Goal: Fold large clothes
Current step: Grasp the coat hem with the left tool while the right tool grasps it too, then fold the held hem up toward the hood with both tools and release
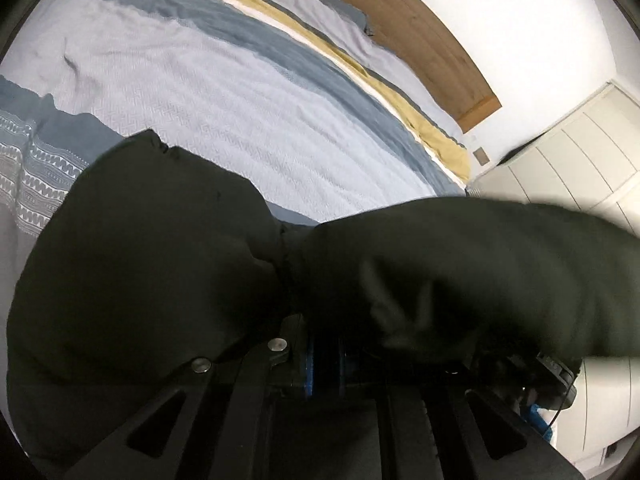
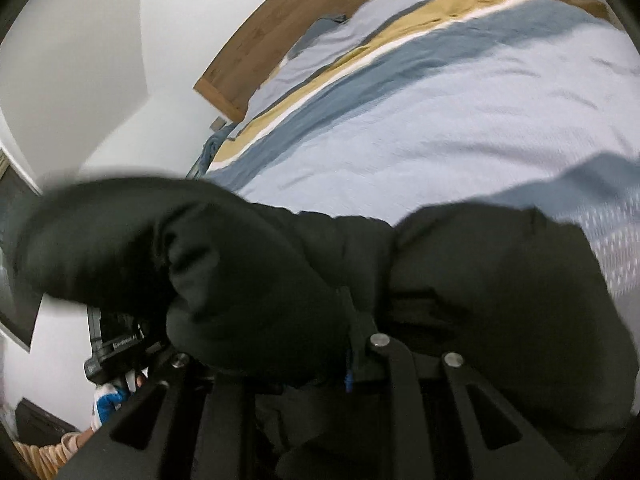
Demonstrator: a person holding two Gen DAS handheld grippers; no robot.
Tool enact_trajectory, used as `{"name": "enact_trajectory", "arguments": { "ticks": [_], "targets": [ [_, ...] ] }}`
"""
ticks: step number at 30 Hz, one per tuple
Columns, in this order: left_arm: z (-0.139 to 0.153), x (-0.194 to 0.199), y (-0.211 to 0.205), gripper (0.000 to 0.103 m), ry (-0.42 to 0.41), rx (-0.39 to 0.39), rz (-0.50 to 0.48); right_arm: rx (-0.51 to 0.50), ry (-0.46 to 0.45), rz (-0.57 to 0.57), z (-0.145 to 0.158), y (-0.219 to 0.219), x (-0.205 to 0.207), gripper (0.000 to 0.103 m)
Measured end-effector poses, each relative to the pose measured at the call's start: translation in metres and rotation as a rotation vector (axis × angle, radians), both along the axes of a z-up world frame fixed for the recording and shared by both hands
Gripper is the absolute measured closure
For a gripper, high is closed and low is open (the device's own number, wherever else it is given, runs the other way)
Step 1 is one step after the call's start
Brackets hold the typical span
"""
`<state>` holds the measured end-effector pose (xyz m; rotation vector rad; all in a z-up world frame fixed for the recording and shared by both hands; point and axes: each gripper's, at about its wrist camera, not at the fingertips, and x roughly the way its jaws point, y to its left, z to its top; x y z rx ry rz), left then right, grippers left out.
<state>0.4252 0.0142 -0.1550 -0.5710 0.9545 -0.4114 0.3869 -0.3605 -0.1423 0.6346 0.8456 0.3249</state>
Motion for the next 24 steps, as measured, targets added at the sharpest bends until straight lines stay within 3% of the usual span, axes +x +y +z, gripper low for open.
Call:
{"name": "enact_trajectory", "arguments": {
  "ticks": [5,9,15,24],
  "targets": [
    [0.001,-0.003,-0.003,0.092,-0.008,0.025,-0.002,-0.062,-0.004,-0.009,-0.005,0.006,-0.005,0.082],
    [0.006,-0.001,-0.009,0.090,-0.002,0.056,-0.010,-0.176,0.018,-0.007,0.001,0.015,-0.008,0.062],
    [0.014,-0.016,-0.017,0.084,-0.021,0.151,-0.057,-0.284,0.038,0.025,0.013,0.023,-0.032,0.050],
    [0.033,-0.060,-0.007,0.078,-0.034,0.189,-0.110,-0.302,0.025,0.034,0.038,0.025,-0.074,0.046]
  ]
}}
